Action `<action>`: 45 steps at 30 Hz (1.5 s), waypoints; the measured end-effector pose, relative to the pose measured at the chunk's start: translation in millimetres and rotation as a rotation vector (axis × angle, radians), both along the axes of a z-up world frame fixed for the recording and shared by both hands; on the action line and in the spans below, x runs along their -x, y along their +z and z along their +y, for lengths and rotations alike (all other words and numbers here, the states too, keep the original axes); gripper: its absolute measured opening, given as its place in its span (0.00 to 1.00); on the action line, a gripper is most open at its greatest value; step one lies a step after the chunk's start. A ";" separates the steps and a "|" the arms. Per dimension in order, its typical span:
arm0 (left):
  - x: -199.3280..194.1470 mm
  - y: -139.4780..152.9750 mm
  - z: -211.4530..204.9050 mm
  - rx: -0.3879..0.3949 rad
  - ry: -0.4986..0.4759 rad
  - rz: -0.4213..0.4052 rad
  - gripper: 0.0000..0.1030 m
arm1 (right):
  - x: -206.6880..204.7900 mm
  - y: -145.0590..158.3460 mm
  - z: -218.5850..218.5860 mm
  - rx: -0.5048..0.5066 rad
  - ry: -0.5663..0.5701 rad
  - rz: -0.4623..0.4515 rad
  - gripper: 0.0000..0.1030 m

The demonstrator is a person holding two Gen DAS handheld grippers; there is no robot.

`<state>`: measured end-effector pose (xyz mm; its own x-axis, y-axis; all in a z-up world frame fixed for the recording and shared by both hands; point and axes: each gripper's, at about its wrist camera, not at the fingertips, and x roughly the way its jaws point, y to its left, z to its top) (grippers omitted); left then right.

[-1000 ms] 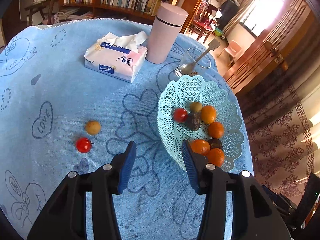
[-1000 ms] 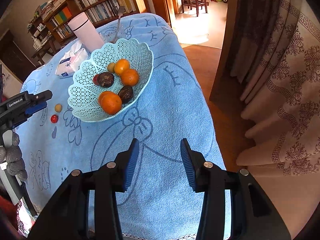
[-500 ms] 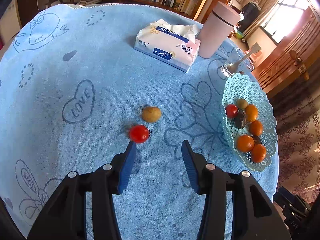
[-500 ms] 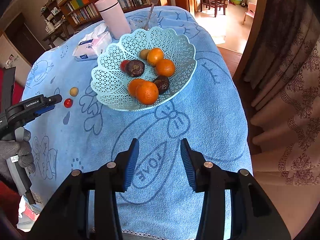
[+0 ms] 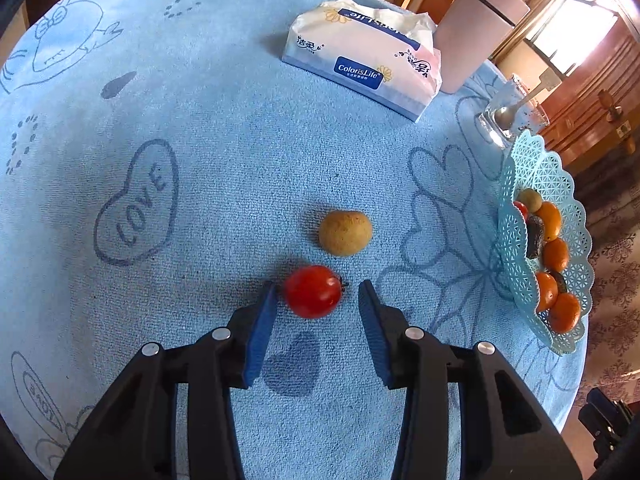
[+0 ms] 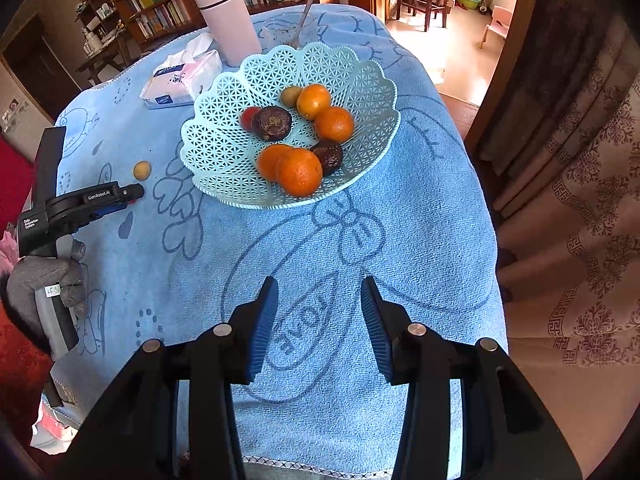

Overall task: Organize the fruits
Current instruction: 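Grasp a red cherry tomato from the table with the left tool, then grasp the last small yellow fruit with the right tool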

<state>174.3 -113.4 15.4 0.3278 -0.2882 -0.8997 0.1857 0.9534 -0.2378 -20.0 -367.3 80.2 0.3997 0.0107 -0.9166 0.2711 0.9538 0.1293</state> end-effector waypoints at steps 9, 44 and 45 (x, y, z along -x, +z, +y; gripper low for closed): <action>4.1 14.6 18.7 0.003 0.000 -0.015 0.29 | -23.2 -1.7 31.3 -0.005 0.089 -0.003 0.43; 114.5 67.8 195.3 -0.009 0.267 -0.016 0.29 | -226.1 -68.0 188.3 -0.045 0.369 0.048 0.53; 114.9 68.3 196.4 -0.009 0.267 -0.017 0.29 | -227.0 -69.6 190.9 -0.043 0.373 0.051 0.50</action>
